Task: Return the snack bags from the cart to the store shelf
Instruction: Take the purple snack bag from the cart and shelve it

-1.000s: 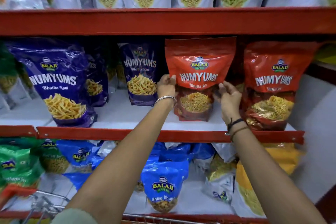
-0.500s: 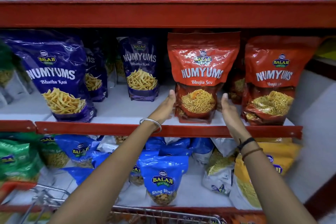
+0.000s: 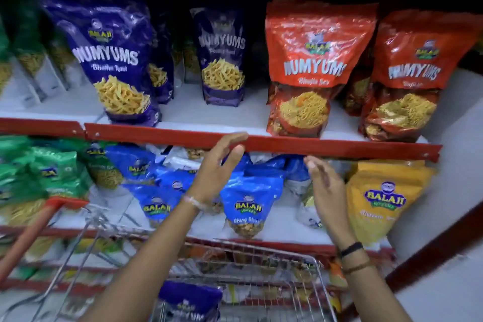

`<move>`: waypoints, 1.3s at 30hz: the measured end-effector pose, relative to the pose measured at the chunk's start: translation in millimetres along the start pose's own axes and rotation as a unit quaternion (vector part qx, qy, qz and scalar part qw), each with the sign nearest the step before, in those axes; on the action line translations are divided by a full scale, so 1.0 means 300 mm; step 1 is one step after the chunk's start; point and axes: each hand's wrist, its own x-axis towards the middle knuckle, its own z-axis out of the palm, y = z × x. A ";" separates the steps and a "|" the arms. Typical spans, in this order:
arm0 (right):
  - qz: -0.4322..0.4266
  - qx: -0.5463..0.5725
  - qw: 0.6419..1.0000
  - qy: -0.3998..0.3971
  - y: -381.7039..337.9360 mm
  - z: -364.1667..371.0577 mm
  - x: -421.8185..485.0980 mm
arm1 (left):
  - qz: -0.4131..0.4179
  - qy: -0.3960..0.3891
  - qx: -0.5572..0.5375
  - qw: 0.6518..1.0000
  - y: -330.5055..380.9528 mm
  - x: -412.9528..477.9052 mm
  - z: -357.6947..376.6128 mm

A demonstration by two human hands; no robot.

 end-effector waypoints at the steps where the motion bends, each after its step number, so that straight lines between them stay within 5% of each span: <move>1: 0.018 0.011 0.999 -0.025 0.046 0.026 -0.073 | -0.013 0.001 -0.010 1.000 -0.039 -0.090 -0.039; 5: 0.124 -0.041 0.979 -0.158 0.254 0.144 -0.363 | -0.155 0.064 -0.039 0.985 -0.305 -0.418 -0.183; 9: 0.240 -0.123 0.906 -0.326 0.420 0.261 -0.604 | -0.303 0.103 -0.051 0.946 -0.598 -0.687 -0.262; 13: 0.310 -0.159 0.857 -0.380 0.568 0.379 -0.735 | -0.433 0.164 -0.100 0.881 -0.794 -0.822 -0.258; 19: 0.349 -0.130 0.850 -0.373 0.747 0.572 -0.781 | -0.526 0.158 -0.145 0.823 -1.059 -0.903 -0.196; 24: 0.379 -0.146 0.866 -0.290 0.874 0.651 -0.795 | -0.572 0.118 -0.070 0.808 -1.218 -0.923 -0.153; 29: 0.369 -0.195 0.877 -0.239 0.952 0.671 -0.817 | -0.633 0.115 -0.136 0.754 -1.230 -0.897 -0.128; 36: 0.342 -0.205 0.886 -0.238 0.937 0.639 -0.788 | -0.578 0.148 -0.103 0.796 -1.194 -0.865 -0.139; 39: 0.343 -0.139 0.897 -0.243 0.859 0.593 -0.758 | -0.614 0.116 -0.183 0.759 -1.070 -0.831 -0.138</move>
